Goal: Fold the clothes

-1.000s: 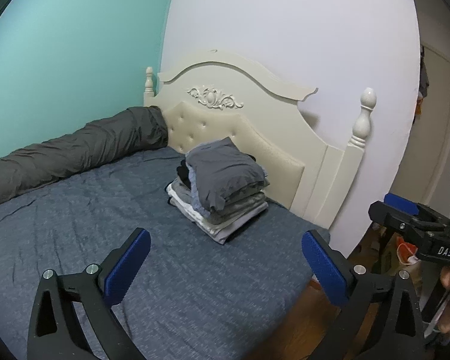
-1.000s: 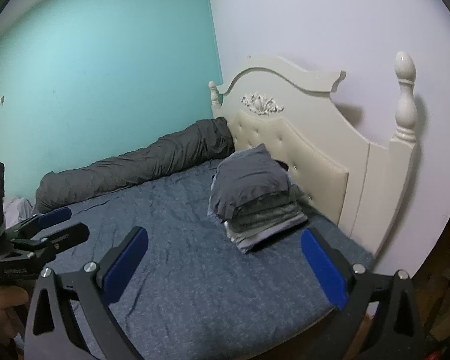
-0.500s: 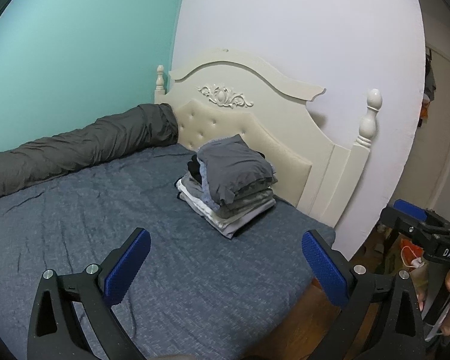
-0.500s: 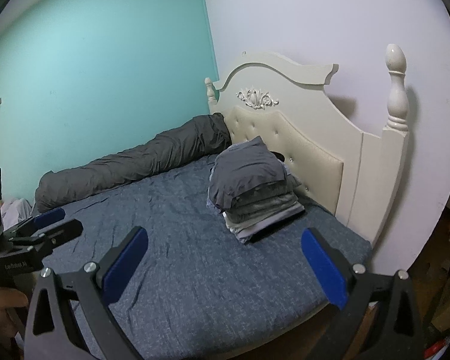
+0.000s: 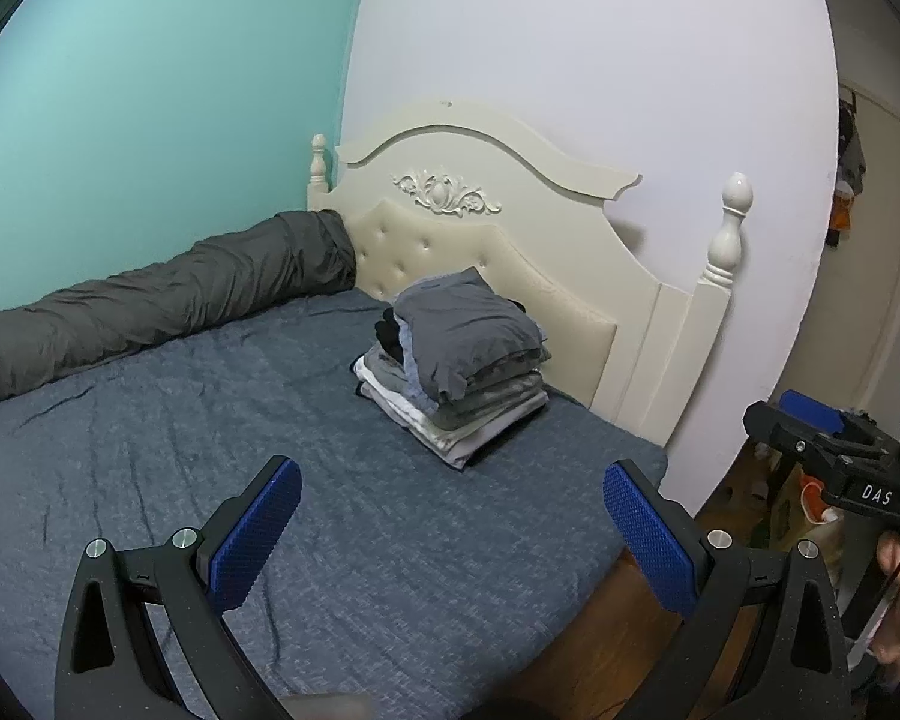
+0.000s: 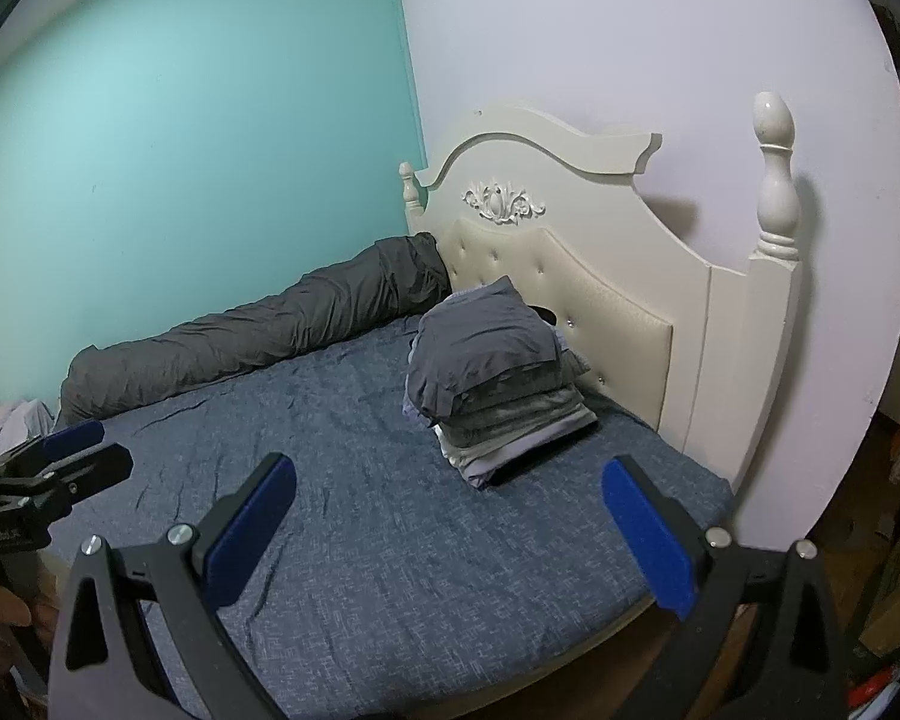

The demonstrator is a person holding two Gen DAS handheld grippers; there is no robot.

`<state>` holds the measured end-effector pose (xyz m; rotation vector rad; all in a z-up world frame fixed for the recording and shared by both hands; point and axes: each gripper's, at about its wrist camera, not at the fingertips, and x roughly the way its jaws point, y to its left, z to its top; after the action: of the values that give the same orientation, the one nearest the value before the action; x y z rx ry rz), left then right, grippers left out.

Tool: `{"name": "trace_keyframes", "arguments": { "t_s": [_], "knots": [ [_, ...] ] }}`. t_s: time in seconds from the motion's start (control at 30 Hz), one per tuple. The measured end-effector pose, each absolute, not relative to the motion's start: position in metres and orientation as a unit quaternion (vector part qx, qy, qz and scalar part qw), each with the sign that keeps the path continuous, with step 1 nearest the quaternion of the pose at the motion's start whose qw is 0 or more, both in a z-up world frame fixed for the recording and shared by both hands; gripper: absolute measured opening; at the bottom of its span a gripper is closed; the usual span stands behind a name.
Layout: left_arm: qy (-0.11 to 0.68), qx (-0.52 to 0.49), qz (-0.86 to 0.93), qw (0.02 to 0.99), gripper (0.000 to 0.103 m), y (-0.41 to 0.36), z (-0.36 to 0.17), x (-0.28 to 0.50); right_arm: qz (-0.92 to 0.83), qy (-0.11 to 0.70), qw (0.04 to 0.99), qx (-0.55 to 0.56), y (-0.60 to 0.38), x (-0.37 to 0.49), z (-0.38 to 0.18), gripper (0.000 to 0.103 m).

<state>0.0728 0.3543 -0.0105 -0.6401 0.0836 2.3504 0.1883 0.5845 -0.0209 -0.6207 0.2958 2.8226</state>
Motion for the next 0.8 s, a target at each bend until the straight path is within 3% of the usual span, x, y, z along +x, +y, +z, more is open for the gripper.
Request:
{"name": "trace_keyframes", "arguments": {
  "t_s": [0.8],
  "knots": [
    [0.038, -0.245, 0.910, 0.332, 0.103, 0.3469, -0.0145, 0.0733, 0.967, 0.086, 0.121, -0.208, 0.5749, 0.1931, -0.0197, 0.102]
  ]
}}
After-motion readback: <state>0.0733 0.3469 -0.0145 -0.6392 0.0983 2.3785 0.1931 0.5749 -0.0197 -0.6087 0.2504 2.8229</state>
